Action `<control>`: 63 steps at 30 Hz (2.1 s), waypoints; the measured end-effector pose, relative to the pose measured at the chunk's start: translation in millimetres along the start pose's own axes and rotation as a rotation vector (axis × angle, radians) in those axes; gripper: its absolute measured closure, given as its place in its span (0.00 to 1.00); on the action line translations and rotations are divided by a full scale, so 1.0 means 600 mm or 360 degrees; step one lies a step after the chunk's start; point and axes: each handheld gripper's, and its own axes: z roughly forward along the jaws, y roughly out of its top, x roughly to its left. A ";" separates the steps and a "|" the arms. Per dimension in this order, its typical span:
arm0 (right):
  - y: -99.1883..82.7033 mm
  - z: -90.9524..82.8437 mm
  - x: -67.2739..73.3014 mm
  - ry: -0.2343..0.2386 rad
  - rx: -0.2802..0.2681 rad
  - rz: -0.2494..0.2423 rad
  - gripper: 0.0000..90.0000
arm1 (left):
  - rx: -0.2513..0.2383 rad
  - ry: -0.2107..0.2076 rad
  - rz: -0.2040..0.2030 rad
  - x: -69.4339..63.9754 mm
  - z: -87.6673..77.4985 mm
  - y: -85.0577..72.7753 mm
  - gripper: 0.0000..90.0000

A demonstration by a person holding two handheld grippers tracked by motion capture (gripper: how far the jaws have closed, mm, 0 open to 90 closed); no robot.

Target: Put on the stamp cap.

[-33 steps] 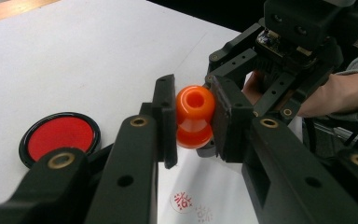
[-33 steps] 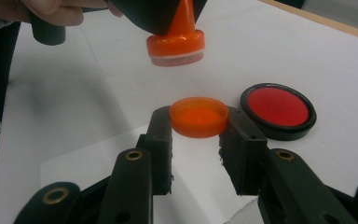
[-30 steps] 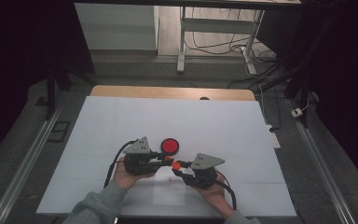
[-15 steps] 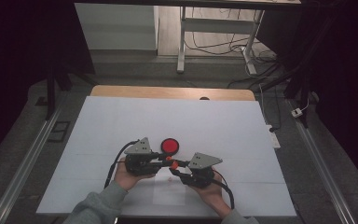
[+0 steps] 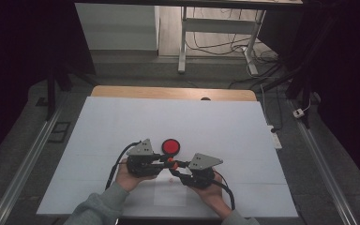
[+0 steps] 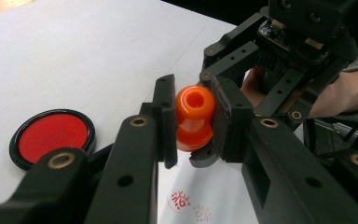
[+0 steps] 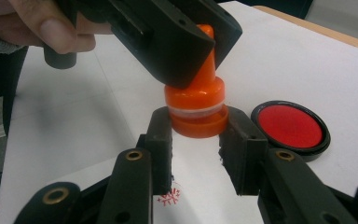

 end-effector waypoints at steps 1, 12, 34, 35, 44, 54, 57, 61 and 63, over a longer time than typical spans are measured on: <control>0.000 0.000 0.000 0.0002 0.0000 0.0001 0.72 | -0.0001 0.0000 0.0000 0.000 0.000 0.000 0.81; 0.000 0.002 0.001 0.0008 -0.0008 0.0004 0.72 | 0.0001 -0.0001 -0.0001 0.000 0.001 -0.001 0.81; 0.004 0.001 0.004 -0.0013 0.0018 -0.0031 0.72 | 0.0009 -0.0019 -0.0012 0.003 0.004 -0.005 0.81; 0.004 0.001 0.005 -0.0020 0.0019 -0.0039 0.72 | 0.0009 -0.0021 -0.0013 0.003 0.004 -0.005 0.81; 0.008 -0.002 0.009 -0.0038 0.0045 -0.0093 0.72 | -0.0021 -0.0040 -0.0037 0.004 0.006 -0.010 0.81; 0.008 -0.002 0.008 -0.0031 0.0055 -0.0090 0.72 | -0.0023 -0.0033 -0.0037 0.002 0.008 -0.013 0.81; 0.007 -0.001 0.008 -0.0030 0.0050 -0.0087 0.72 | -0.0015 -0.0028 -0.0038 0.002 0.008 -0.012 0.81; 0.005 0.000 0.006 -0.0018 0.0044 -0.0077 0.72 | -0.0002 -0.0021 -0.0036 0.001 0.008 -0.011 0.81; 0.004 0.000 0.005 -0.0014 0.0041 -0.0073 0.72 | -0.0004 -0.0019 -0.0035 0.001 0.008 -0.011 0.81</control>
